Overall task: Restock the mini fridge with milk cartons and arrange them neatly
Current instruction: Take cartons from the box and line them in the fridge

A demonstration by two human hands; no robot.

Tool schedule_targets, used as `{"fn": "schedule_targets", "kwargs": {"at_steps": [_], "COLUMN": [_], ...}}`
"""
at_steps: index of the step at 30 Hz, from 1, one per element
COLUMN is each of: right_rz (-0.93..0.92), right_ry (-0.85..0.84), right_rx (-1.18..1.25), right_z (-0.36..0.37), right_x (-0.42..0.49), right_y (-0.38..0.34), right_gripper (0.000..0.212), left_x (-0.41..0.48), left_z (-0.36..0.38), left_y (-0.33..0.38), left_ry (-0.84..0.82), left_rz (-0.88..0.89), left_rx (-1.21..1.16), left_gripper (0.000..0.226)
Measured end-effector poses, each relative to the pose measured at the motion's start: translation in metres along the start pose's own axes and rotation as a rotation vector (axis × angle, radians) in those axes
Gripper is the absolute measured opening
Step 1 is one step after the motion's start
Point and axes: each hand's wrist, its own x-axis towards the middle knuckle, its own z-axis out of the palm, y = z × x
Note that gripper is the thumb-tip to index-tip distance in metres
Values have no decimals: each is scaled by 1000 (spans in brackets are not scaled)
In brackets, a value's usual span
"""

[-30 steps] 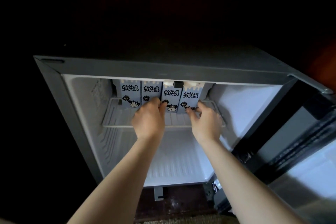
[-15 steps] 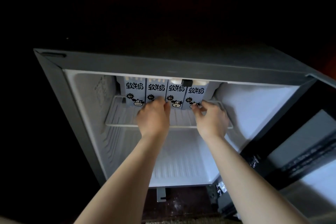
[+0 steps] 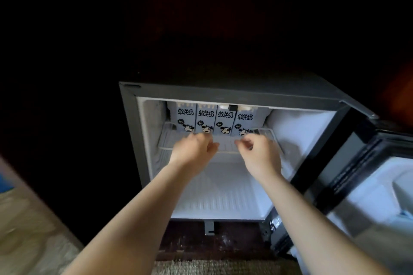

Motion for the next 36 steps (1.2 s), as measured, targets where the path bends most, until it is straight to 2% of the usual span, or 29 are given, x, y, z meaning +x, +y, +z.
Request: {"fn": "schedule_targets", "kwargs": {"at_steps": [7, 13, 18, 22, 27, 32, 36], "right_rz": [-169, -376, -580, -735, -840, -931, -1004], "right_ry": [-239, -393, -506, -576, -734, -871, -956], "right_rx": [-74, -178, -174, -226, -269, -402, -503], "right_z": [-24, -37, -35, -13, 22, 49, 68], "right_x": [-63, -132, -200, -258, -330, -393, -430], "right_y": [-42, -93, -133, -154, -168, -169, -162], "right_gripper": [19, 19, 19, 22, 22, 27, 25], "left_x": [-77, -154, -245, -319, -409, -481, -529], "left_z": [-50, -97, -117, -120, -108, -62, -17], "left_y": [-12, -46, -79, -105, -134, -150, -154], "left_ry": [-193, -224, -261, -334, -426, -494, -520], "left_rz": [60, -33, -95, -198, -310, -427, -556], "left_rx": [220, 316, 420, 417, 341, 301, 119], "left_gripper": [32, 33, 35, 36, 37, 34, 30]}}
